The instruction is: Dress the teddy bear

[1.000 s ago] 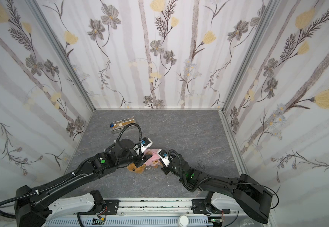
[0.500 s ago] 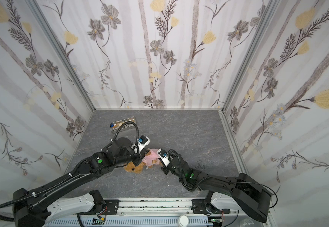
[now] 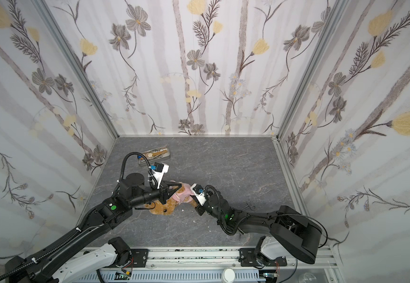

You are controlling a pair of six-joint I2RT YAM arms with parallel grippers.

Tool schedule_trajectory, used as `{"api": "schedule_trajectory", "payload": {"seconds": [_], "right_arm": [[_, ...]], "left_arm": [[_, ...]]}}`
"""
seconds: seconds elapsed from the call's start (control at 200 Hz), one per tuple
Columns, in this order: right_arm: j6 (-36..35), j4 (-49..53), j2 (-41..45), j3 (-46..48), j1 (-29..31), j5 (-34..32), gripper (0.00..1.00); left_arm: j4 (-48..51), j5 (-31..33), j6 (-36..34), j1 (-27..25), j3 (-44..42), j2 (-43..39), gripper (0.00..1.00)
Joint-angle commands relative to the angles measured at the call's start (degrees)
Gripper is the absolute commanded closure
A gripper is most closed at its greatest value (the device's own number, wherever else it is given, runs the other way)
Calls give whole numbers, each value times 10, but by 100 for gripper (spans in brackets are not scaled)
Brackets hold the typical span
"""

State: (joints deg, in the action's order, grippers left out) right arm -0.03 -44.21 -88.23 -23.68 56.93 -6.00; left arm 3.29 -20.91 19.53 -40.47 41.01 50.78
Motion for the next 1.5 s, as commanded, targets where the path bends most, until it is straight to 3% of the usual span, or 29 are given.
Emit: {"api": "schedule_trajectory", "payload": {"seconds": [0.0, 0.125, 0.305, 0.355, 0.405, 0.525, 0.644, 0.754, 0.854, 0.949, 1.104, 1.384, 1.494], "right_arm": [[-6, 88, 14, 0, -1, -21, 93], [-31, 93, 71, -5, -1, 28, 66], [-57, 94, 154, 8, -3, 86, 41], [-62, 87, 167, 12, -3, 114, 21], [-64, 82, 173, 12, -3, 142, 17], [-65, 60, 161, 1, -4, 165, 16], [-72, 37, 129, -22, -5, 141, 20], [-67, 16, 85, -45, -11, 136, 37], [-55, -12, 45, -41, -16, 126, 64], [-38, -45, 23, -8, -21, 107, 69], [-27, -101, 11, 39, -22, 99, 68], [-26, -92, 31, 40, -22, 85, 65], [-26, -96, 64, 41, -22, 118, 47]], "left_arm": [[-115, 21, -3, -13, -3, 3, 100], [-95, 59, -14, -22, -21, 18, 100], [-94, 71, -6, -32, -28, 30, 100], [-95, 66, -5, -33, -27, 33, 100], [-95, 61, -3, -36, -26, 35, 100], [-95, 53, -1, -42, -25, 39, 100], [-95, 46, 0, -48, -21, 44, 100], [-95, 38, 2, -53, -18, 48, 100], [-97, 30, 10, -55, -12, 45, 100], [-112, 20, 35, -52, -11, 30, 100], [-177, -13, 103, -27, -37, 6, 100], [-153, -1, 76, -26, -36, 16, 100], [-143, 9, 68, -27, -39, 25, 100]]}}
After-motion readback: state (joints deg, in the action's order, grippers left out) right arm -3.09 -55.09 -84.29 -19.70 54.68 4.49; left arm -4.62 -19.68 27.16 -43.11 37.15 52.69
